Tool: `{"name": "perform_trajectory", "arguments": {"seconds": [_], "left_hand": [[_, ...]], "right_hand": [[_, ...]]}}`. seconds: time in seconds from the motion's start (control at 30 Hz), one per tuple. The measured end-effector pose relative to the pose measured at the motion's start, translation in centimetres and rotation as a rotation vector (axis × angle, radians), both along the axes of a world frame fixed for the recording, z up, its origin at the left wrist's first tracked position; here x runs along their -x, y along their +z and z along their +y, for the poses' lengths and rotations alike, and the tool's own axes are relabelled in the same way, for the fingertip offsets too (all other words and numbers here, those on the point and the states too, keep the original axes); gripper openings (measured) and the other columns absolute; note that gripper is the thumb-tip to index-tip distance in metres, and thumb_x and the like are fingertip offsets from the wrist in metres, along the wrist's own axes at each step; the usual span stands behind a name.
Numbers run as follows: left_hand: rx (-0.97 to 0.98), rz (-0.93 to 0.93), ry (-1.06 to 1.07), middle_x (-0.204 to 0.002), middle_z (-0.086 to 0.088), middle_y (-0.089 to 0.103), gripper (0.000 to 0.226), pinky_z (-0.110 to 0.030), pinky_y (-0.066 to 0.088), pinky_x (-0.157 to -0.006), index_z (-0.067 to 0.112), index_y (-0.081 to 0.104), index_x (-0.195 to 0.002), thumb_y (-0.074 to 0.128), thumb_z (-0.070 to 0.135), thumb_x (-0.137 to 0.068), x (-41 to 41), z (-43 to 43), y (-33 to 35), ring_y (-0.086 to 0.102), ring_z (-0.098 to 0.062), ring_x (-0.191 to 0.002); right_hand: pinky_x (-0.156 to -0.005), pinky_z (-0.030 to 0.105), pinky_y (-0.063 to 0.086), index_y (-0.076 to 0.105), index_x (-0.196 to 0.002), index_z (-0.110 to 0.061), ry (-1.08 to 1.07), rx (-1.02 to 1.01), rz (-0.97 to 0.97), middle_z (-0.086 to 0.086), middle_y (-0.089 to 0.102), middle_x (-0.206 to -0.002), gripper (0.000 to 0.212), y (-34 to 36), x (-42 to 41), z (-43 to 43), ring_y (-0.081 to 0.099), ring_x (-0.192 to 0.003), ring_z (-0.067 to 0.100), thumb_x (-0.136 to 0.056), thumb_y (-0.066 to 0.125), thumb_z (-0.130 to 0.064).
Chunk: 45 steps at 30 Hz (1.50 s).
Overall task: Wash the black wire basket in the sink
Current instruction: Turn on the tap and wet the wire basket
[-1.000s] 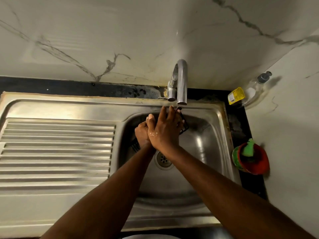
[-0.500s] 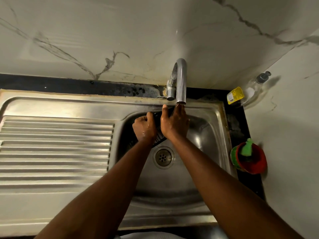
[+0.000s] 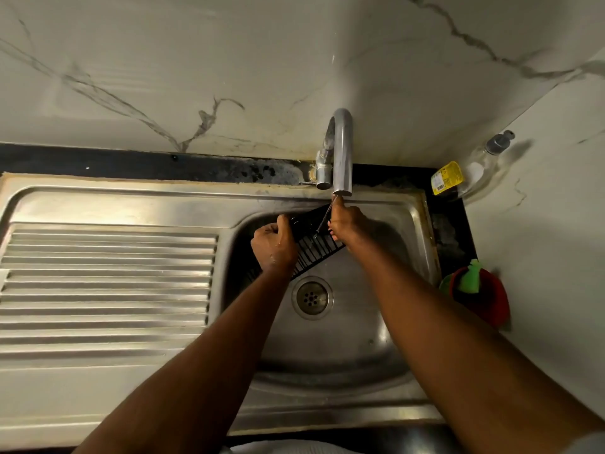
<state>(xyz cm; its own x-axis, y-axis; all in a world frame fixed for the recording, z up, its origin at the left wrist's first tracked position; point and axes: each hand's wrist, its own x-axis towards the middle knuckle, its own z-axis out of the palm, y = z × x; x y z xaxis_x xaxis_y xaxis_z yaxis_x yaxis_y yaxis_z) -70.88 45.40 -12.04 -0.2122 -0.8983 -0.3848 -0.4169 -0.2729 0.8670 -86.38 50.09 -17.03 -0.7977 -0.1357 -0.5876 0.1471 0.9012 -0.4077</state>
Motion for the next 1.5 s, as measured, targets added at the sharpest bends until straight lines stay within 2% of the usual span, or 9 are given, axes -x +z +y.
{"name": "perform_trajectory", "arguments": {"seconds": [0.2,0.3,0.5,0.67,0.8,0.9,1.1,1.37,1.5], "left_hand": [[0.020,0.060,-0.215,-0.068,-0.004,0.066,0.062,-0.029,0.050,-0.059,0.005,0.068,-0.076,0.055,0.062,-0.098,-1.4,-0.8,0.1,0.061,-0.015,-0.061],[0.211,0.100,-0.491,-0.075,0.004,0.072,0.043,-0.019,0.053,-0.061,0.021,0.069,-0.082,0.059,0.059,-0.099,-2.1,-2.2,1.1,0.068,-0.003,-0.068],[0.380,-0.162,-0.736,-0.082,0.004,0.074,0.038,-0.039,0.058,-0.070,0.023,0.070,-0.093,0.048,0.051,-0.106,-2.1,-4.8,1.0,0.071,-0.017,-0.078],[0.503,-0.268,-0.512,-0.090,-0.007,0.076,0.057,-0.036,0.048,-0.067,0.023,0.075,-0.096,0.028,0.053,-0.103,-2.5,-3.4,0.5,0.069,-0.028,-0.082],[0.519,-0.286,-0.395,-0.096,-0.005,0.079,0.049,-0.026,0.036,-0.060,0.023,0.082,-0.103,0.041,0.050,-0.108,-4.1,-2.8,0.6,0.069,-0.020,-0.084],[0.538,-0.235,-0.407,-0.094,0.006,0.080,0.051,-0.012,0.037,-0.059,0.031,0.082,-0.105,0.042,0.063,-0.103,-4.3,-2.5,0.6,0.069,-0.008,-0.084],[0.505,-0.234,-0.370,-0.096,0.011,0.078,0.053,-0.011,0.032,-0.060,0.032,0.080,-0.110,0.049,0.072,-0.096,-4.2,-2.2,1.2,0.057,0.000,-0.082],[0.374,-0.294,-0.336,-0.068,0.009,0.070,0.071,-0.025,0.039,-0.055,0.026,0.080,-0.083,0.043,0.087,-0.087,-3.5,-3.8,1.2,0.065,-0.011,-0.065],[0.420,-0.250,-0.311,-0.088,0.013,0.078,0.067,-0.026,0.048,-0.065,0.037,0.081,-0.103,0.041,0.088,-0.088,-4.2,-3.5,0.9,0.069,-0.007,-0.081]], "right_hand": [[-0.098,0.044,0.052,0.067,-0.123,-0.007,0.103,-0.002,0.068,0.017,0.069,-0.122,0.086,6.7,-2.6,0.1,0.066,-0.108,0.035,-0.100,0.015,-0.071],[-0.097,0.043,0.046,0.063,-0.126,0.000,0.244,-0.009,0.170,0.024,0.065,-0.129,0.073,7.5,-4.1,-0.3,0.061,-0.119,0.039,-0.109,0.016,-0.053],[-0.096,0.046,0.045,0.047,-0.143,-0.007,0.355,-0.004,0.289,0.022,0.059,-0.134,0.066,8.3,-5.7,-1.1,0.058,-0.121,0.039,-0.108,0.017,-0.054],[-0.106,0.050,0.043,0.048,-0.140,-0.005,0.367,0.074,0.370,0.022,0.056,-0.137,0.073,8.1,-9.8,-1.2,0.054,-0.125,0.038,-0.103,0.024,-0.064],[-0.116,0.058,0.022,0.037,-0.152,-0.012,0.543,0.052,0.471,0.012,0.033,-0.160,0.066,8.6,-12.3,0.2,0.027,-0.148,0.030,-0.105,0.020,-0.056],[-0.122,0.063,0.007,0.023,-0.162,-0.016,0.452,0.086,0.230,0.010,0.022,-0.169,0.074,7.5,-10.8,-0.2,0.017,-0.156,0.031,-0.104,0.011,-0.060],[-0.123,0.050,0.026,0.038,-0.156,-0.009,0.111,0.213,-0.320,0.020,0.036,-0.161,0.069,5.3,-5.5,-2.3,0.036,-0.147,0.036,-0.107,0.021,-0.055],[-0.109,0.038,0.035,0.057,-0.128,-0.003,0.075,0.182,-0.379,0.020,0.051,-0.138,0.050,3.9,-3.6,-2.9,0.048,-0.127,0.032,-0.107,0.028,-0.038],[-0.117,0.038,0.032,0.040,-0.151,0.002,0.097,0.246,-0.332,0.022,0.041,-0.156,0.050,3.3,-3.6,-2.8,0.039,-0.144,0.035,-0.111,0.024,-0.025]]}}
